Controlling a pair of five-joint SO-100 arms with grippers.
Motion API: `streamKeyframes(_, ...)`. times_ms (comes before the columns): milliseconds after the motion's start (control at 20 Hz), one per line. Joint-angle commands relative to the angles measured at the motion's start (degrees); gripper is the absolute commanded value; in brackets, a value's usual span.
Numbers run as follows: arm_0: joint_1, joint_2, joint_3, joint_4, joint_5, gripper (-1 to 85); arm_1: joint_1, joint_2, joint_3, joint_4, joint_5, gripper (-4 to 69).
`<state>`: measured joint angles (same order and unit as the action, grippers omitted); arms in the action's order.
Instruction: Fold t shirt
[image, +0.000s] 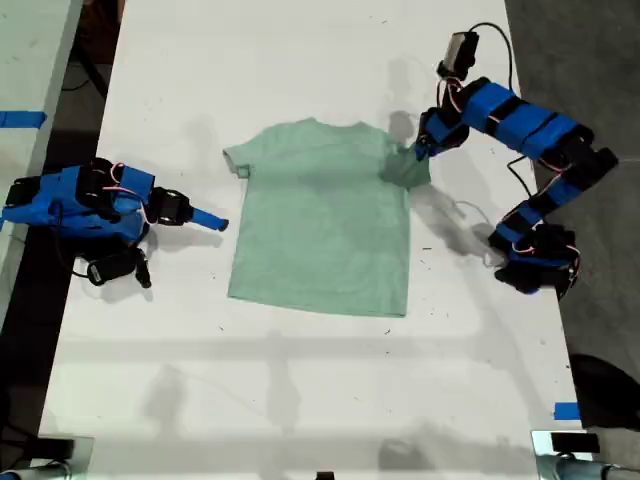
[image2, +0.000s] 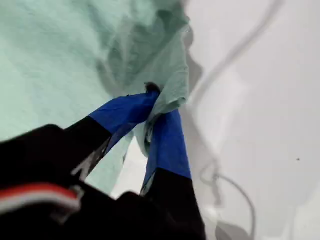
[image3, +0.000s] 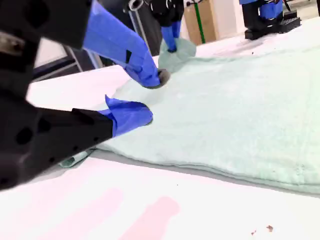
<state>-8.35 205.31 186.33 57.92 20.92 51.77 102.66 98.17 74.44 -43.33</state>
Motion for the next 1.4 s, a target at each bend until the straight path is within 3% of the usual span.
streamKeyframes(0, 0.53, 0.26, 2.20, 0.00, 0.44, 7.6, -10.11, 4.83, -12.39, 2.99, -1.58, 0.8)
streamKeyframes(100, 0.53, 0.26, 2.20, 0.00, 0.44, 7.6, -17.93, 2.20, -16.17, 0.97, -2.11, 0.8)
streamKeyframes(350, 0.53, 0.26, 2.20, 0.00, 0.44, 7.6, -33.84, -17.49, -19.25, -11.51, -2.11, 0.8)
streamKeyframes(600, 0.53, 0.26, 2.20, 0.00, 0.44, 7.6, -37.18, -34.72, -31.38, -9.32, -1.67, 0.8)
streamKeyframes(650, 0.53, 0.26, 2.20, 0.00, 0.44, 7.6, -37.35, -34.63, -31.55, -9.14, -1.85, 4.1)
streamKeyframes(700, 0.53, 0.26, 2.20, 0.00, 0.44, 7.6, -37.62, -34.28, -32.17, -8.53, -2.02, 21.1)
streamKeyframes(750, 0.53, 0.26, 2.20, 0.00, 0.44, 7.6, -37.71, -33.66, -33.13, -7.12, -1.49, 30.6)
streamKeyframes(850, 0.53, 0.26, 2.20, 0.00, 0.44, 7.6, -37.18, -29.18, -34.01, -2.99, -0.97, 34.0)
streamKeyframes(950, 0.53, 0.26, 2.20, 0.00, 0.44, 7.6, -34.89, -20.57, -34.80, 3.96, -1.76, 32.2)
streamKeyframes(1050, 0.53, 0.26, 2.20, 0.00, 0.44, 7.6, -31.29, -7.03, -31.64, 10.72, -1.41, 23.5)
streamKeyframes(1150, 0.53, 0.26, 2.20, 0.00, 0.44, 7.6, -27.33, 9.67, -22.06, 15.29, 2.55, 1.5)
streamKeyframes(1200, 0.53, 0.26, 2.20, 0.00, 0.44, 7.6, -26.46, 19.34, -13.10, 14.68, 3.96, 1.4)
streamKeyframes(1350, 0.53, 0.26, 2.20, 0.00, 0.44, 7.6, -27.07, 50.98, 24.26, 5.27, 8.35, 1.5)
